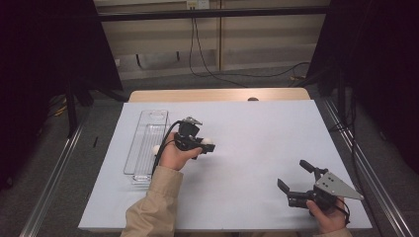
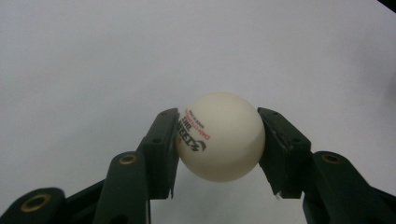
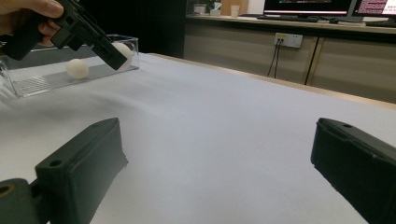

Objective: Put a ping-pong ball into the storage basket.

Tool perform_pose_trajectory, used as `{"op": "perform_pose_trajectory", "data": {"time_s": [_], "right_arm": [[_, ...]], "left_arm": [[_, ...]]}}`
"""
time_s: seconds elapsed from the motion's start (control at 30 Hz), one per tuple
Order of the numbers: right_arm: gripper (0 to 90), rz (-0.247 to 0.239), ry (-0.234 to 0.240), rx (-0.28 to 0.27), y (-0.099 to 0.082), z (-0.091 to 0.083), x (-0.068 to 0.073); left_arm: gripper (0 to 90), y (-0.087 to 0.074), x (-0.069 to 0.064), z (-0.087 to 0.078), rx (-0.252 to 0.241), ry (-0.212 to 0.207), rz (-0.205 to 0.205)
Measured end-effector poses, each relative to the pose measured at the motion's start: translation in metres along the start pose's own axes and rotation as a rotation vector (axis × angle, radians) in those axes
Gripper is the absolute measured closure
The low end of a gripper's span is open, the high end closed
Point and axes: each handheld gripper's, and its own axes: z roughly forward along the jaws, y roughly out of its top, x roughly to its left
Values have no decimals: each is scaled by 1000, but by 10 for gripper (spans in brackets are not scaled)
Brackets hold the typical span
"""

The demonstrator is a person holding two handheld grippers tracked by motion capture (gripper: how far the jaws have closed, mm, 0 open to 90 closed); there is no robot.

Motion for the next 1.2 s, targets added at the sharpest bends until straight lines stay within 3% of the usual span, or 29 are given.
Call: {"op": "perform_pose_trajectory", "data": {"time_s": [1.2], "right_arm": [[19, 2, -1, -1, 0, 0, 0]], "left_arm": [[510, -3, 16, -25, -16, 43, -40]]}}
